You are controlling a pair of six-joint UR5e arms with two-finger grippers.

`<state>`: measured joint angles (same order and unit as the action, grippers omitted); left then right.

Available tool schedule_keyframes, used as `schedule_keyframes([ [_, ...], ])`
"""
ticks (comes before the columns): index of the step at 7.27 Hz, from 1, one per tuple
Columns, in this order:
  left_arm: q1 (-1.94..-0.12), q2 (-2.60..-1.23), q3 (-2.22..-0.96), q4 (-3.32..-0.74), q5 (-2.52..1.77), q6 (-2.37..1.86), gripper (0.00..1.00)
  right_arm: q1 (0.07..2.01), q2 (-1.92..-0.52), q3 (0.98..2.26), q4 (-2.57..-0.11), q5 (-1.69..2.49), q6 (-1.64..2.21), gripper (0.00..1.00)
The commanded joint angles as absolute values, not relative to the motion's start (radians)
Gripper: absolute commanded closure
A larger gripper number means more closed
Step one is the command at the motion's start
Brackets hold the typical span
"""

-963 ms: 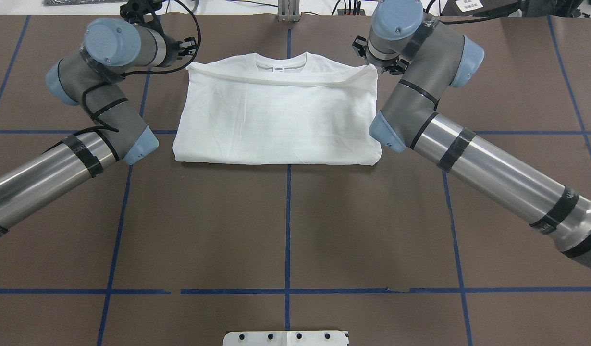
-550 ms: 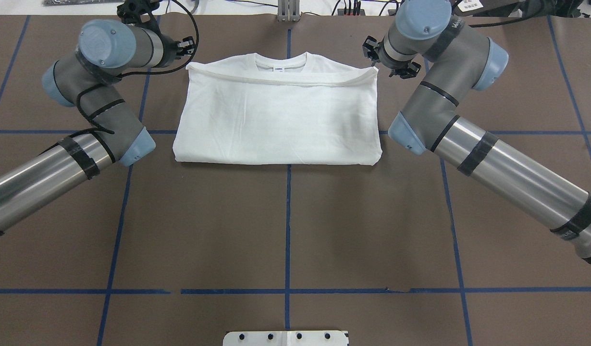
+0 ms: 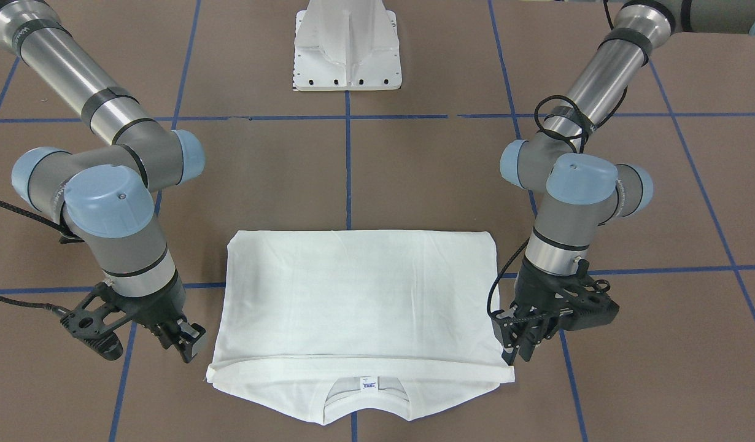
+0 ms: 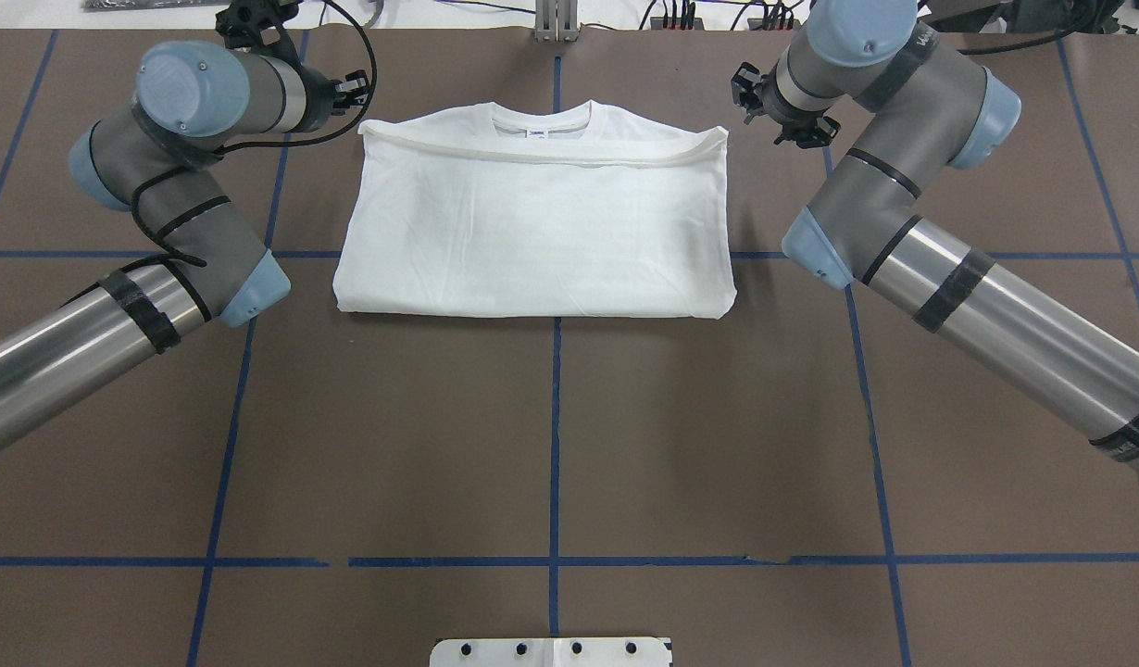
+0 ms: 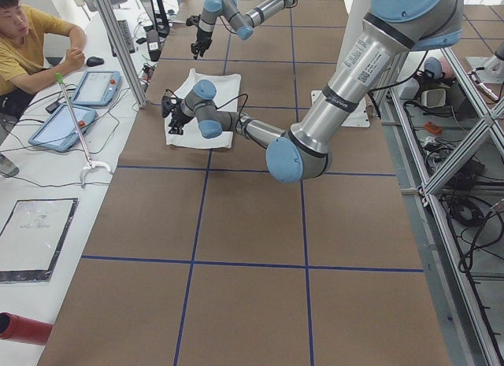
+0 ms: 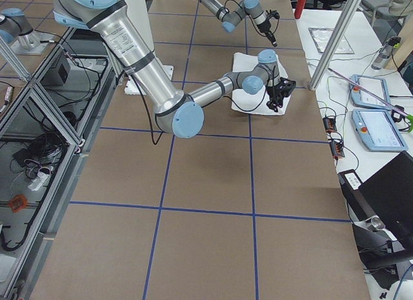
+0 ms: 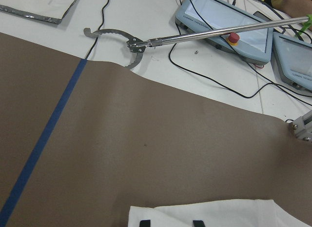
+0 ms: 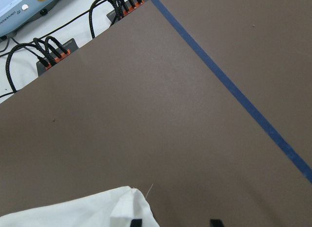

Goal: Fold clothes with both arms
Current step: 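Release the shirt and move the right gripper to the shirt's side edge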

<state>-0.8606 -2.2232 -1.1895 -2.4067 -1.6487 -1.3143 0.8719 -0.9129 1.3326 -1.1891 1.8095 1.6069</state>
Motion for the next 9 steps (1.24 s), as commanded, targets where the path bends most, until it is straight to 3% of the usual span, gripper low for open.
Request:
schedule_keyframes([
  [1,-0.861,-2.201,-1.201,-2.408,-1.647,-1.313,0.60,0.775,-1.061,1.565,-1.190,1.780,1.759,0.39],
  [3,-0.861,-2.200,-1.216,-2.408,-1.643,-1.315,0.60,0.646,-1.132,1.670,-1.200,1.689,1.888,0.31],
  [7,-0.862,-2.177,-1.255,-2.405,-1.640,-1.315,0.60,0.563,-1.161,1.666,-1.193,1.617,1.960,0.24],
  [9,-0.862,-2.177,-1.262,-2.405,-1.628,-1.315,0.60,0.542,-1.164,1.663,-1.193,1.595,1.976,0.26],
])
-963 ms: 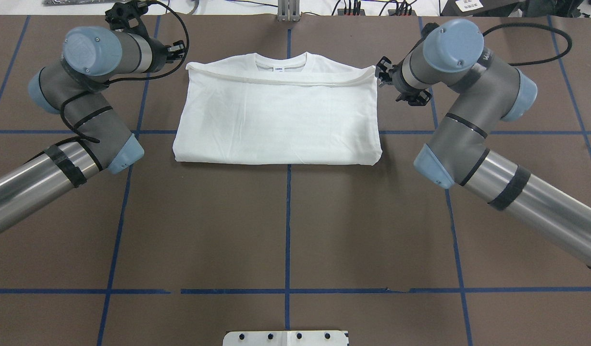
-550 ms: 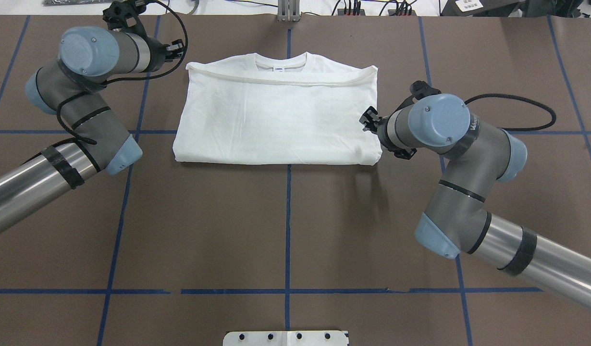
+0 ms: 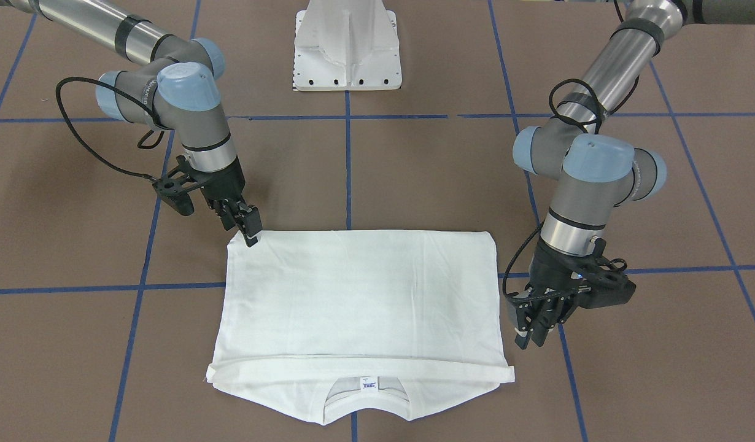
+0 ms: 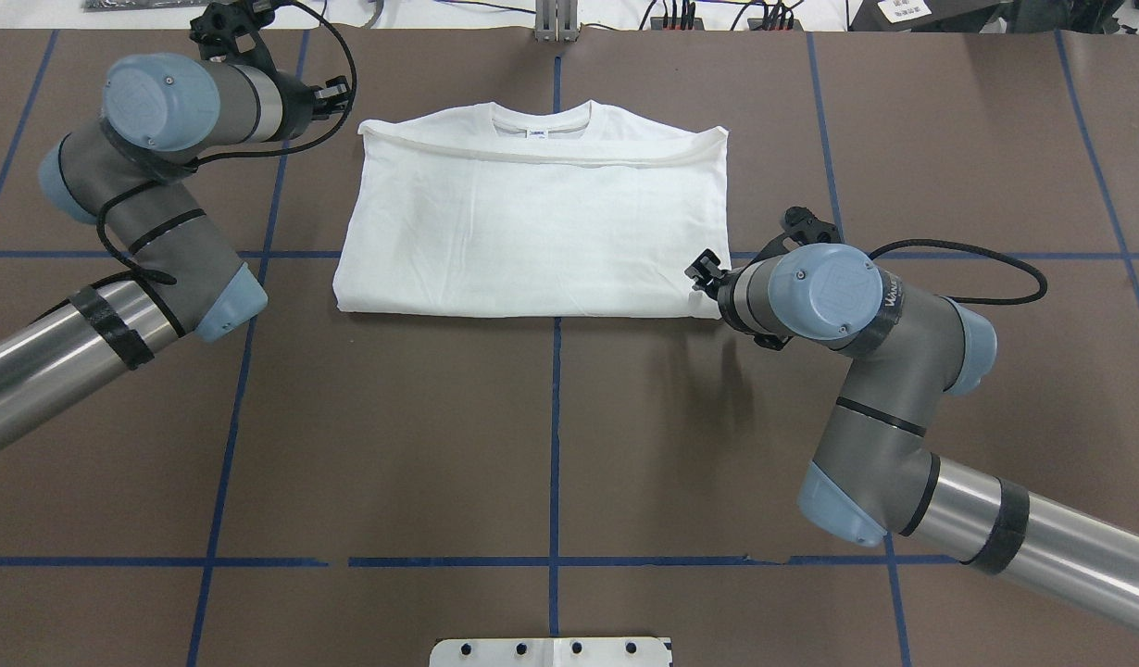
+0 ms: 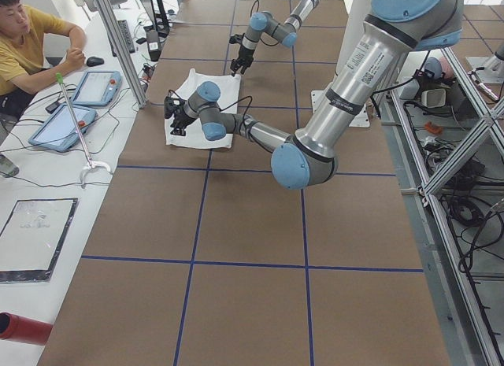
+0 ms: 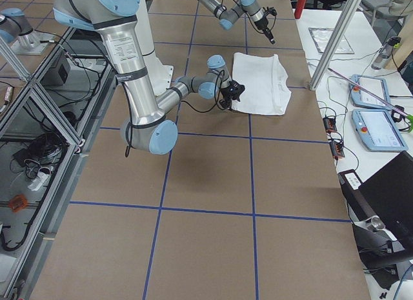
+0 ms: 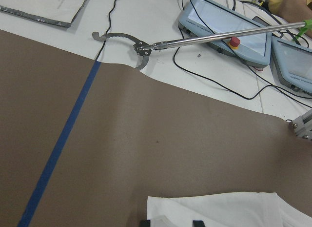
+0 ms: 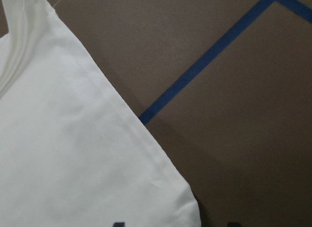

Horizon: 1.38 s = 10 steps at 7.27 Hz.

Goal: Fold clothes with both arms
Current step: 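Release the shirt and move the right gripper to the shirt's side edge, then drag the shirt edge with the right gripper, rotating the shirt on the table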

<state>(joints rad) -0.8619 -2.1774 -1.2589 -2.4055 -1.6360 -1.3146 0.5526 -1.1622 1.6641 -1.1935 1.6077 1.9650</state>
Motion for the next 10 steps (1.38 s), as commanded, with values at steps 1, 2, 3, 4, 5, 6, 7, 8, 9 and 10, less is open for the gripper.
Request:
schedule_keyframes([
  [1,-0.862,-2.177,-1.269,-2.405,-1.626,-1.315,0.60,0.541,-1.164,1.664,-1.196,1.595,1.977,0.63],
  [2,-0.862,-2.171,-1.273,-2.405,-1.626,-1.315,0.60,0.543,-1.173,1.672,-1.197,1.598,1.973,1.00],
  [3,-0.862,-2.171,-1.275,-2.404,-1.626,-1.316,0.60,0.545,-1.175,1.672,-1.195,1.603,1.965,1.00],
  [4,-0.862,-2.171,-1.275,-2.404,-1.626,-1.316,0.60,0.546,-1.177,1.675,-1.196,1.606,1.965,1.00],
  [5,-0.862,-2.171,-1.275,-2.404,-1.628,-1.316,0.60,0.548,-1.207,1.721,-1.201,1.609,1.964,1.00],
  [6,-0.861,-2.171,-1.275,-2.404,-1.628,-1.316,0.60,0.545,-1.260,1.782,-1.201,1.609,1.963,1.00],
  [7,-0.861,-2.171,-1.273,-2.404,-1.628,-1.316,0.60,0.545,-1.275,1.808,-1.203,1.609,1.967,1.00],
  [8,-0.861,-2.172,-1.275,-2.404,-1.628,-1.318,0.60,0.513,-1.348,1.909,-1.216,1.612,1.977,1.00],
  [9,-0.861,-2.174,-1.281,-2.405,-1.634,-1.321,0.60,0.449,-1.426,2.051,-1.282,1.615,1.977,1.00],
  [10,-0.859,-2.171,-1.329,-2.398,-1.641,-1.322,0.60,0.364,-1.445,2.134,-1.348,1.615,1.989,1.00],
])
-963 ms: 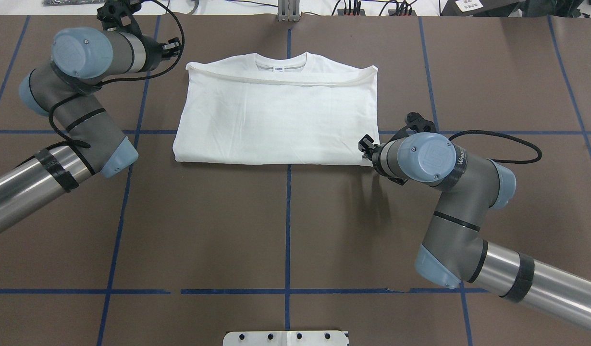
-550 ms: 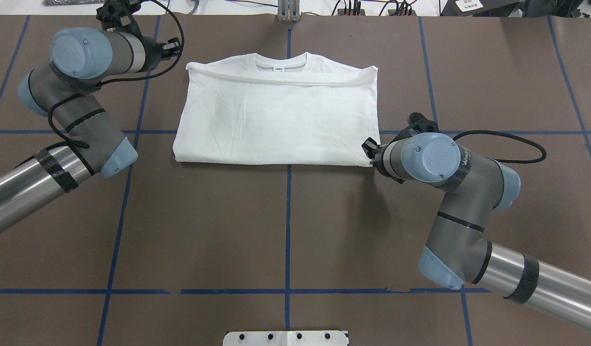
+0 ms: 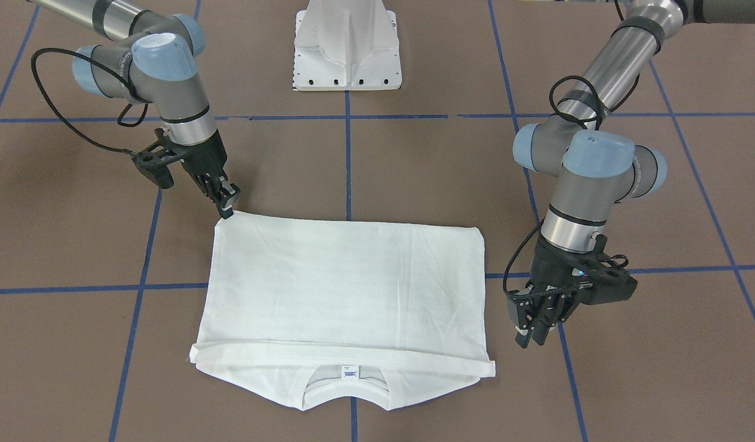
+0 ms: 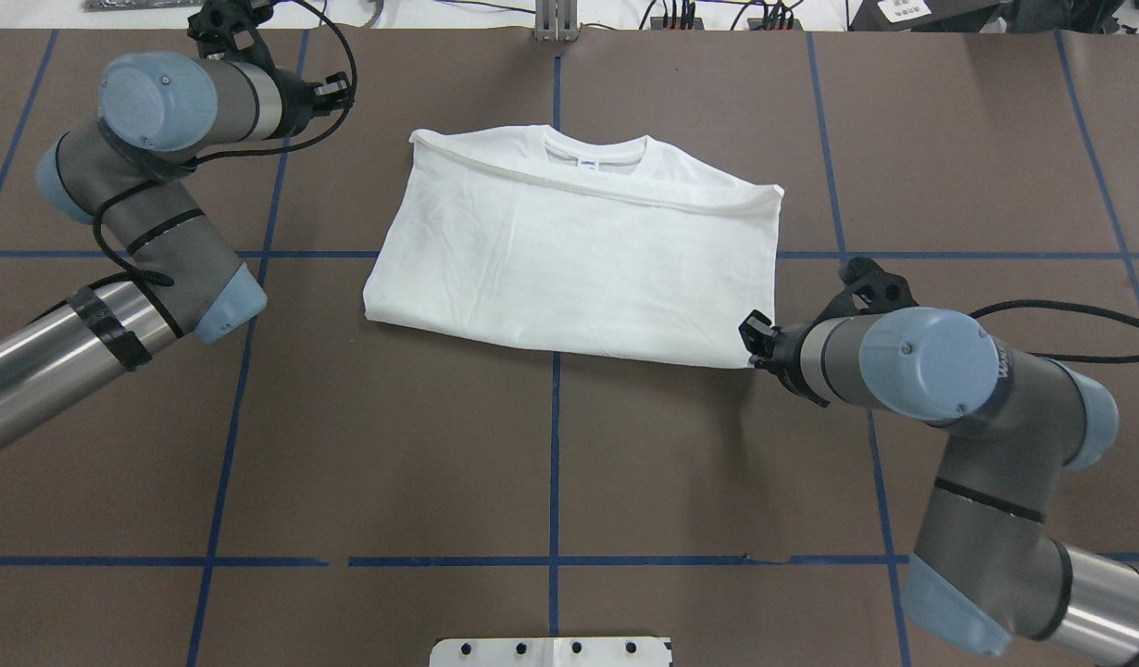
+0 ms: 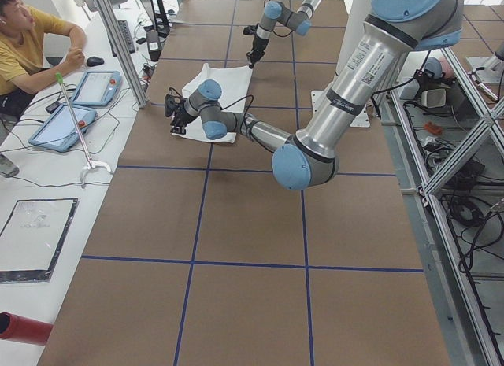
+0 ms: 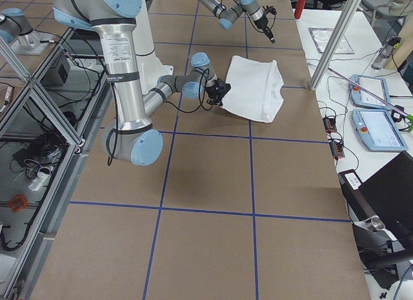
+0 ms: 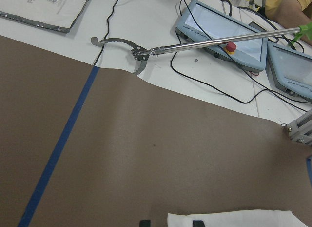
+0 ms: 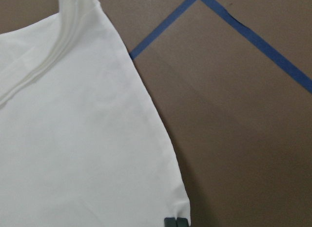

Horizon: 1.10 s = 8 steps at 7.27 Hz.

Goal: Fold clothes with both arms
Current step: 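Drag the shirt edge with the right gripper, rotating the shirt on the table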

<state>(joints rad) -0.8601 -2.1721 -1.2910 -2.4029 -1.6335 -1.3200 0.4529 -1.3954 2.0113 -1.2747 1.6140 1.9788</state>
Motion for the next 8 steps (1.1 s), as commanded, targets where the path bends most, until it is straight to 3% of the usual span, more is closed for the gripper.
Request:
schedule_keyframes([
  [1,-0.853,-2.171,-1.379,-2.393,-1.675,-1.325,0.60,0.257,-1.447,2.176,-1.397,1.617,2.037,1.00],
  [5,-0.800,-2.097,-1.719,-2.210,-1.898,-1.613,0.58,-0.048,-1.535,2.372,-1.598,1.667,2.154,1.00],
  [6,-0.716,-2.086,-1.788,-2.150,-1.885,-1.691,0.56,-0.105,-1.546,2.378,-1.609,1.657,2.169,0.58],
  [7,-0.703,-2.086,-1.801,-2.148,-1.885,-1.738,0.53,-0.156,-1.542,2.382,-1.608,1.622,2.257,0.01],
  [8,-0.665,-2.071,-1.813,-2.141,-1.885,-1.784,0.49,-0.149,-1.539,2.390,-1.609,1.599,2.267,0.00],
])
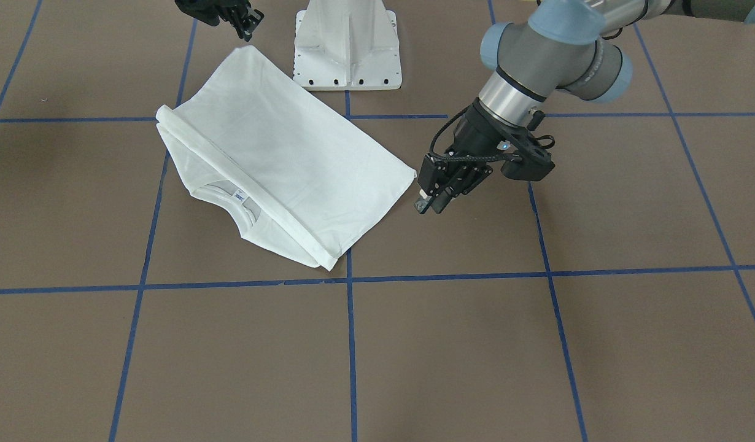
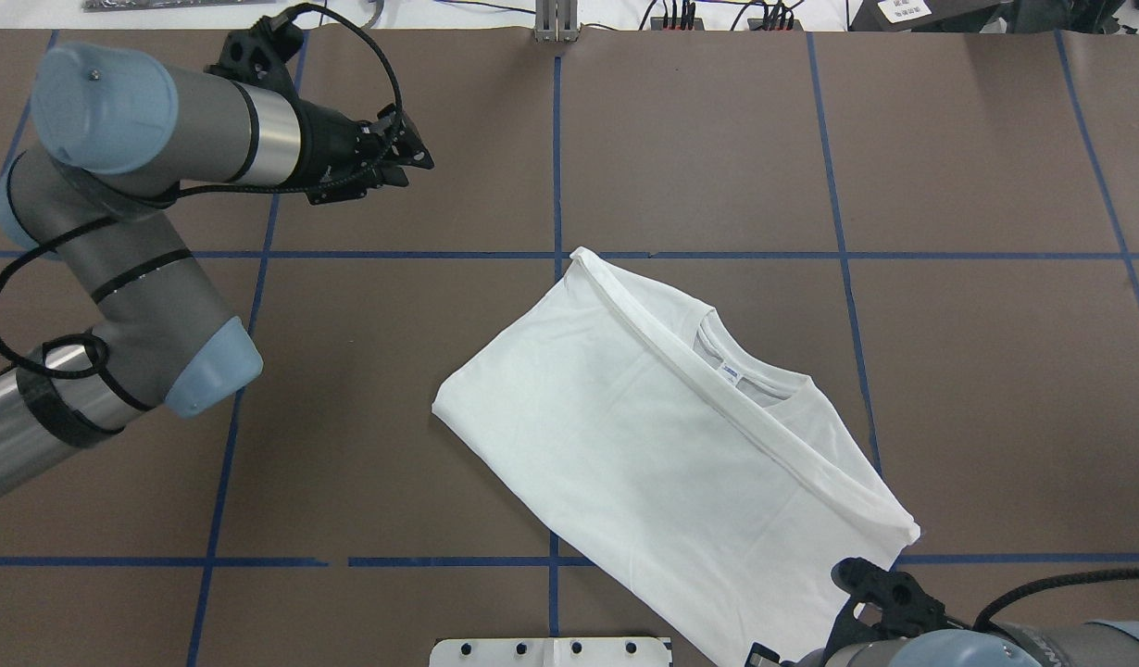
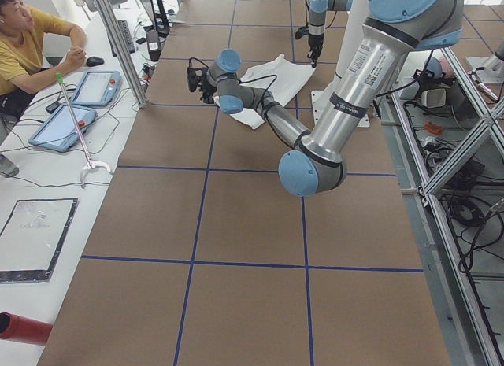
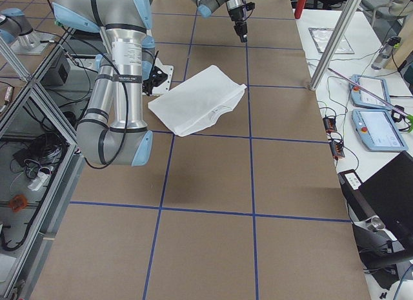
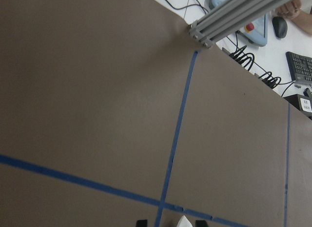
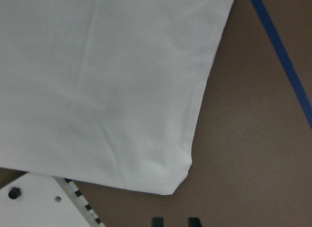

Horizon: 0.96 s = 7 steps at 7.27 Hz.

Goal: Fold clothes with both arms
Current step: 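Drag the shirt edge with the right gripper, rotating the shirt on the table, then grasp the shirt corners with both grippers and straighten it lengthwise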

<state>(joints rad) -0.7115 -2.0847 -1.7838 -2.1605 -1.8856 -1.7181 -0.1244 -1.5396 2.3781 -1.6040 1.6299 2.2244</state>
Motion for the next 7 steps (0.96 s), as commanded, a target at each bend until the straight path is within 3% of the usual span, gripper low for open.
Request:
schedule_keyframes([
  [1,-0.625,-2.065,-1.831,-2.073,-1.878,-1.840,0.49,-0.058,-1.534,2.396,-1.609,1.598,2.263,0.00],
  [4,-0.458,-2.010,-1.867,-1.951,-1.732,-1.954,0.41,0.278,-1.393,2.384,-1.606,1.594,2.158,0.00],
  [7,-0.365,-1.980,-1.838,-1.951,-1.684,-2.020,0.38,0.385,-1.382,2.289,-1.598,1.597,1.999,0.00],
])
